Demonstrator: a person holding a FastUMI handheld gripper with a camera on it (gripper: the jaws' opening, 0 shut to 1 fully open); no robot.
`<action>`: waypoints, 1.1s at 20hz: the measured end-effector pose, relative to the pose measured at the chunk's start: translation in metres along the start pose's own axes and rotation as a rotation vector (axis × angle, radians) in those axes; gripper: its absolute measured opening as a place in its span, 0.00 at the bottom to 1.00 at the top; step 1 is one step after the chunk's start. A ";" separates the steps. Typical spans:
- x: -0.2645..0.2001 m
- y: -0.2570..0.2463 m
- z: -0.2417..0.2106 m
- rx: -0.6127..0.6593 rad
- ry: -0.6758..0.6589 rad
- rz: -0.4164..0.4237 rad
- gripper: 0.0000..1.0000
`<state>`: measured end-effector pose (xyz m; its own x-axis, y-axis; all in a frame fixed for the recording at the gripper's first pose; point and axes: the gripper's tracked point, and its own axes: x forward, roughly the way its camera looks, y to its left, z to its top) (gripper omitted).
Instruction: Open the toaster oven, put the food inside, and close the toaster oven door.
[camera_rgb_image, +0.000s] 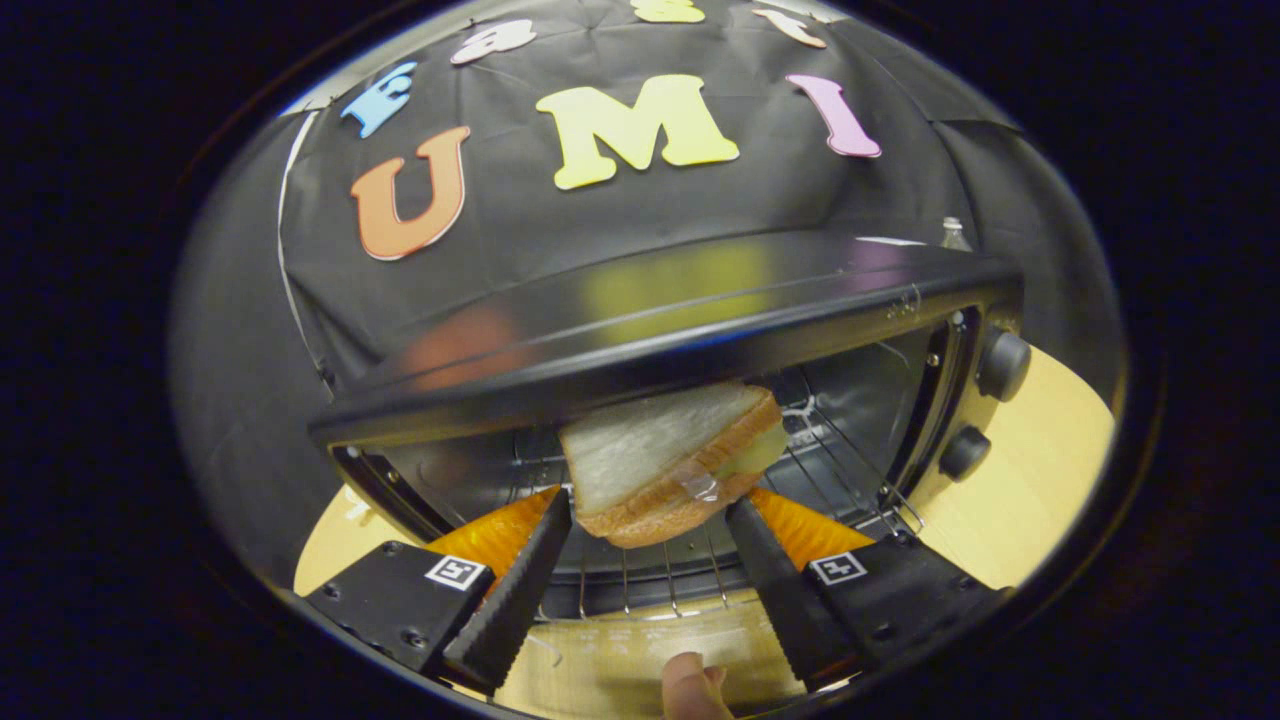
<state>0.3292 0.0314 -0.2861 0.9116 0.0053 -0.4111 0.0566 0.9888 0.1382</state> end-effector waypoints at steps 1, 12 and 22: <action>-0.003 0.004 -0.001 -0.039 -0.001 0.007 1.00; -0.066 -0.003 -0.035 -0.258 0.111 -0.115 1.00; -0.129 -0.030 -0.088 -0.228 0.178 -0.102 1.00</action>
<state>0.1743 0.0144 -0.3164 0.8188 -0.0899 -0.5670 0.0332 0.9934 -0.1096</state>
